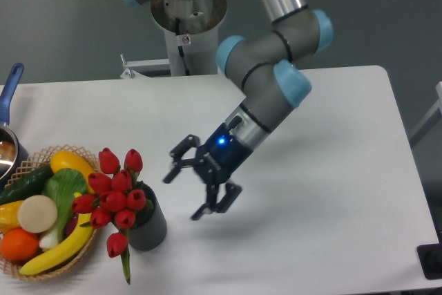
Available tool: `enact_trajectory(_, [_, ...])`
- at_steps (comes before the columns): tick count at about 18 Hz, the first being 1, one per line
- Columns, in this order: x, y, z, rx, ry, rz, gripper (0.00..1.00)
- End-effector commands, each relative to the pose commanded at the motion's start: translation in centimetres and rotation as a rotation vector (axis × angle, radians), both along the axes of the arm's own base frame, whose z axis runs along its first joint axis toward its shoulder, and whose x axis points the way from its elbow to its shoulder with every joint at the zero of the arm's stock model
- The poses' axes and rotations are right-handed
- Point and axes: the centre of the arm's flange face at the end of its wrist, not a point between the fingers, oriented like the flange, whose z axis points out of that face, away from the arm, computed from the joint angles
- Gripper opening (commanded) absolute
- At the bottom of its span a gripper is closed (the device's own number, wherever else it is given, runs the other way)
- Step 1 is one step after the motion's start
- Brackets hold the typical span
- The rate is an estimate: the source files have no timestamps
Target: Insert the flowers into the vase
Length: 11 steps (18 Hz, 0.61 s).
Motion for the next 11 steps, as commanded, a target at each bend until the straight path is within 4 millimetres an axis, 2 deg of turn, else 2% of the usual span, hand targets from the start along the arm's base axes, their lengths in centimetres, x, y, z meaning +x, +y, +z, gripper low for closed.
enact_trajectory(3, [-1.4, -3.0, 2.8, -0.067, 0.092, 0.089, 1.00])
enact_trajectory(4, [-1.5, -3.9, 4.0, -0.102, 0.123, 0.138, 1.00])
enact_trajectory(5, [-1.8, -5.7, 5.8, -0.144, 0.162, 0.211, 1.00])
enact_trajectory(8, [-1.4, -7.4, 8.7, -0.161, 0.195, 0.249, 1.00])
enact_trajectory(11, [-2.1, -9.2, 10.7, -0.229, 0.268, 0.307, 1.00])
